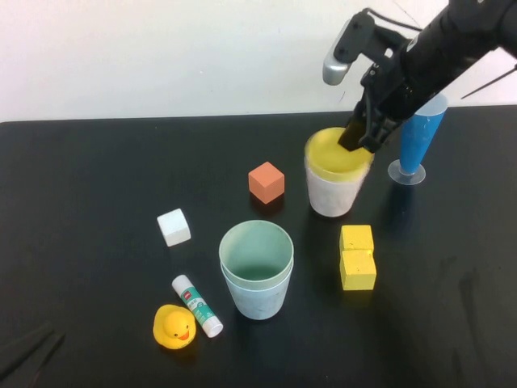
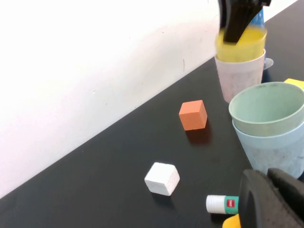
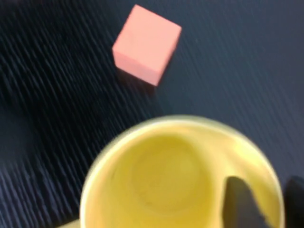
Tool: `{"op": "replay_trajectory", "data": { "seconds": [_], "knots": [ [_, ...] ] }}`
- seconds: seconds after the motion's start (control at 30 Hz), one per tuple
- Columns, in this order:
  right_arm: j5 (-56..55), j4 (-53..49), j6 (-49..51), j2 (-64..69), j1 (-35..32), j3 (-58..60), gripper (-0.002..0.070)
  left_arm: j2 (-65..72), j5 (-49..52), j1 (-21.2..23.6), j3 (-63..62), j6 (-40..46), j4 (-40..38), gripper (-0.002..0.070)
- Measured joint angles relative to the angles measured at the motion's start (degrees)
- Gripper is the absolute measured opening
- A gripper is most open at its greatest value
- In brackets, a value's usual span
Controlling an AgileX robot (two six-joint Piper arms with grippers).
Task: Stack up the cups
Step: Place the yellow cup on the pink cup, then pick up the pink cup, then place the pink cup on the green cup
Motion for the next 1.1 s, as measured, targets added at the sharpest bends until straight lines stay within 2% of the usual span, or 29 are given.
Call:
{"op": "replay_trajectory", "data": {
  "seconds": [0.07,0.13,0.3,0.37,0.4,0.5,0.53,0.73,0.87,1.1],
  "knots": [
    [0.0,0.7,0.0,0.6,0.0,0.0,0.0326,0.0,0.0,0.0,0.1,0.0,0.2,0.0001],
    [-0.6,0.9,0.0,1.2,0.0,-0.1,0.0384,0.0,-0.1,0.0,0.1,0.0,0.2,0.0001],
    [-2.2,0.9,0.1,4.1,0.0,-0.3,0.0415,0.0,-0.1,0.0,0.1,0.0,0.2,0.0001],
    [-2.4,0.9,0.1,5.7,0.0,-0.3,0.0381,0.0,-0.1,0.0,0.1,0.0,0.2,0.0001],
    [-2.4,0.9,0.1,6.2,0.0,-0.3,0.0333,0.0,-0.1,0.0,0.1,0.0,0.2,0.0002],
    [-1.9,1.1,0.2,6.5,0.0,-0.3,0.0132,0.0,-0.1,0.0,0.1,0.0,0.2,0.0002],
    [-1.6,1.5,0.5,6.4,0.0,-0.4,0.0094,0.0,-0.1,0.0,0.1,0.0,0.2,0.0001],
    [4.4,1.6,2.8,4.7,0.4,-6.6,0.0082,0.0,0.3,0.0,0.1,0.0,0.2,0.0002],
    [7.9,3.0,5.2,-1.6,2.3,-9.4,0.0082,0.0,0.5,0.0,0.1,0.0,0.2,0.0001],
    [10.0,-4.4,8.5,-13.1,13.9,-6.3,0.0082,0.0,0.5,0.0,0.1,0.0,0.3,0.0001]
  ]
}}
